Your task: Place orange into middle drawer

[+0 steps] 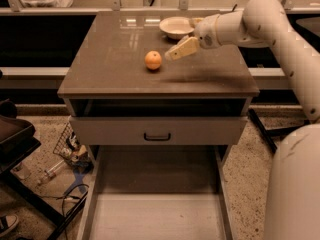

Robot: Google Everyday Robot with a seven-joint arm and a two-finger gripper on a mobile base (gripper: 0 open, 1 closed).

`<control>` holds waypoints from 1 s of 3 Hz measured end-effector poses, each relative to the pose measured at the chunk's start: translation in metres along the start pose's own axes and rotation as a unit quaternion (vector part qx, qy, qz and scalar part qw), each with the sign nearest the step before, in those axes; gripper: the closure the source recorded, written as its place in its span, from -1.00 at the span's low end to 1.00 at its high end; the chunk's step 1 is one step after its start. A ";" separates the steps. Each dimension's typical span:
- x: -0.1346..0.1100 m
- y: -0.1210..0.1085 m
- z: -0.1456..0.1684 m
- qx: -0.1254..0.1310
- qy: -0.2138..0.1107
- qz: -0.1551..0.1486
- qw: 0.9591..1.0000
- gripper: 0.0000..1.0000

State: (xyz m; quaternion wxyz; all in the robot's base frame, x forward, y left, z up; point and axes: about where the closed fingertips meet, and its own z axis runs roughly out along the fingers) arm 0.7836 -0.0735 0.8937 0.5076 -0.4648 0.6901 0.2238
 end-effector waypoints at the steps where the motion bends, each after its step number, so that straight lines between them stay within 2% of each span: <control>1: -0.004 0.024 0.035 -0.047 -0.025 0.031 0.998 -1.00; 2: -0.005 0.043 0.056 -0.077 -0.032 0.048 0.995 -1.00; 3: -0.002 0.064 0.079 -0.104 -0.031 0.063 0.992 -0.67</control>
Offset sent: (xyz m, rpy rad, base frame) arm -0.0154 0.0874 -0.0320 0.1469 0.1567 0.1539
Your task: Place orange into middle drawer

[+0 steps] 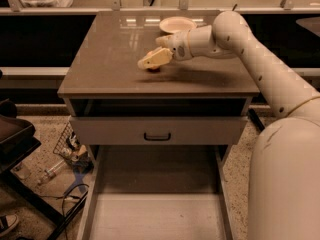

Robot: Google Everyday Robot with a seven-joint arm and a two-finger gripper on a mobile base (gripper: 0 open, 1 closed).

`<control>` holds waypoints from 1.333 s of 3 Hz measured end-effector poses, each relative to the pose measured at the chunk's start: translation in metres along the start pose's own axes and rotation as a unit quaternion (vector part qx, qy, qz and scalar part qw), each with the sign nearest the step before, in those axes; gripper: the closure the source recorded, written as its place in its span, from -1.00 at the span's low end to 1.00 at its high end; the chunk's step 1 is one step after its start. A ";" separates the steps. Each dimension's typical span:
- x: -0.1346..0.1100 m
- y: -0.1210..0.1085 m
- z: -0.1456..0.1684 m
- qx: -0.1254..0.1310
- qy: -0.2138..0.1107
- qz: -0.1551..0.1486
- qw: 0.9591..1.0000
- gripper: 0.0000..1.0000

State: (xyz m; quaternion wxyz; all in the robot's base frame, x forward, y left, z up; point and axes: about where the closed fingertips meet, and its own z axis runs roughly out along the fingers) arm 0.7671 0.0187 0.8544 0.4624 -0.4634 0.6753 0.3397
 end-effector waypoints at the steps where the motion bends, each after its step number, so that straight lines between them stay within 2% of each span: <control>1: 0.001 0.002 0.004 -0.003 0.000 0.001 1.000 -0.20; 3: 0.001 0.005 0.011 -0.009 0.001 0.001 1.000 0.72; 4: -0.004 0.006 0.012 -0.011 -0.001 -0.002 1.000 1.00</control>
Offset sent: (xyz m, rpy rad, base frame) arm -0.0008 0.0037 -0.0021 0.0007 0.0045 0.0055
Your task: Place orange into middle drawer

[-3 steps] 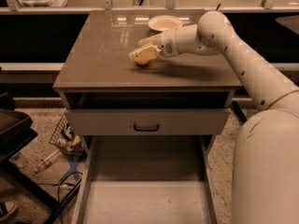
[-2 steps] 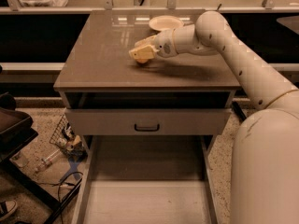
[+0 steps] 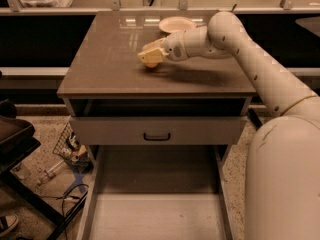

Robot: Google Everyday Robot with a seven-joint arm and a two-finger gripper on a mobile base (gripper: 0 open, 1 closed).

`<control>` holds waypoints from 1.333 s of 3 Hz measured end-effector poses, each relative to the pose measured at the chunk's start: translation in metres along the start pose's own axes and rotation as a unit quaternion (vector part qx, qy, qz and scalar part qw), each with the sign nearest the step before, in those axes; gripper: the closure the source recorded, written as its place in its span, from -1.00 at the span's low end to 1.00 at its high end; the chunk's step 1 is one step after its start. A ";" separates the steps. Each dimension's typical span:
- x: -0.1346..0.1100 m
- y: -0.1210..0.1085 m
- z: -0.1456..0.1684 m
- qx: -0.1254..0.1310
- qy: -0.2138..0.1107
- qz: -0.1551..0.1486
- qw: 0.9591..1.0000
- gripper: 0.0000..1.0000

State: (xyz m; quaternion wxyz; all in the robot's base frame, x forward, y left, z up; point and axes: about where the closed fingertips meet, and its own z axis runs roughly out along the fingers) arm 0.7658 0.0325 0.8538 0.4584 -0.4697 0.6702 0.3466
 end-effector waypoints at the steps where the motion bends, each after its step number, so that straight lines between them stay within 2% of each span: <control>1: -0.037 -0.003 -0.014 0.002 -0.013 -0.027 1.000 1.00; 2: -0.086 0.008 -0.067 0.038 -0.033 -0.064 0.997 1.00; 3: -0.143 0.058 -0.135 0.080 -0.064 -0.096 0.990 1.00; 4: -0.205 0.132 -0.175 0.114 -0.139 -0.102 0.978 1.00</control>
Offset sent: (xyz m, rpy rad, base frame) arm -0.0962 -0.0953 0.2167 -0.0247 -0.2954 -0.1192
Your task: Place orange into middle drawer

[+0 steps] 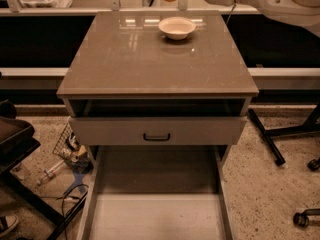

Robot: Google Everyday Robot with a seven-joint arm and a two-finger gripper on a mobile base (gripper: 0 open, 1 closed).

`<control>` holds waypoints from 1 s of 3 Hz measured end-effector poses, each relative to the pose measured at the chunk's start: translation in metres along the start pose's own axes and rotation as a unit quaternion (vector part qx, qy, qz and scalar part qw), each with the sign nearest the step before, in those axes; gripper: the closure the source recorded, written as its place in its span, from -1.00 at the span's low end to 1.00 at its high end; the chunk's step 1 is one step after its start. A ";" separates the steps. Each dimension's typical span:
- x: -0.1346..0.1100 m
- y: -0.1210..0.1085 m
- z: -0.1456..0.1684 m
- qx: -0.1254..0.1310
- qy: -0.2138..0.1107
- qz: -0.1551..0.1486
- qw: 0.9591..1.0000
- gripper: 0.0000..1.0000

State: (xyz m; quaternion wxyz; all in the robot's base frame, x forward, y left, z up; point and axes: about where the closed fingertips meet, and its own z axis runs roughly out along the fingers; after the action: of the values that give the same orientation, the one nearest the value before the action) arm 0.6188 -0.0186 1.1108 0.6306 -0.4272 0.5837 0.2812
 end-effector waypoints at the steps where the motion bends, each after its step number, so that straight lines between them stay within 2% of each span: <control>1: 0.022 0.044 -0.028 -0.001 0.002 0.055 0.998 1.00; 2: 0.070 0.049 -0.059 0.020 0.038 0.083 0.996 1.00; 3: 0.070 0.050 -0.059 0.019 0.038 0.083 0.996 1.00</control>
Offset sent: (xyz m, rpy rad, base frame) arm -0.0414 -0.0005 -0.0180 0.0501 0.0675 0.0002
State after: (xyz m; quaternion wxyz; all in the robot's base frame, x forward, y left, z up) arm 0.5585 -0.0564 1.0345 0.5908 -0.3755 0.6459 0.3047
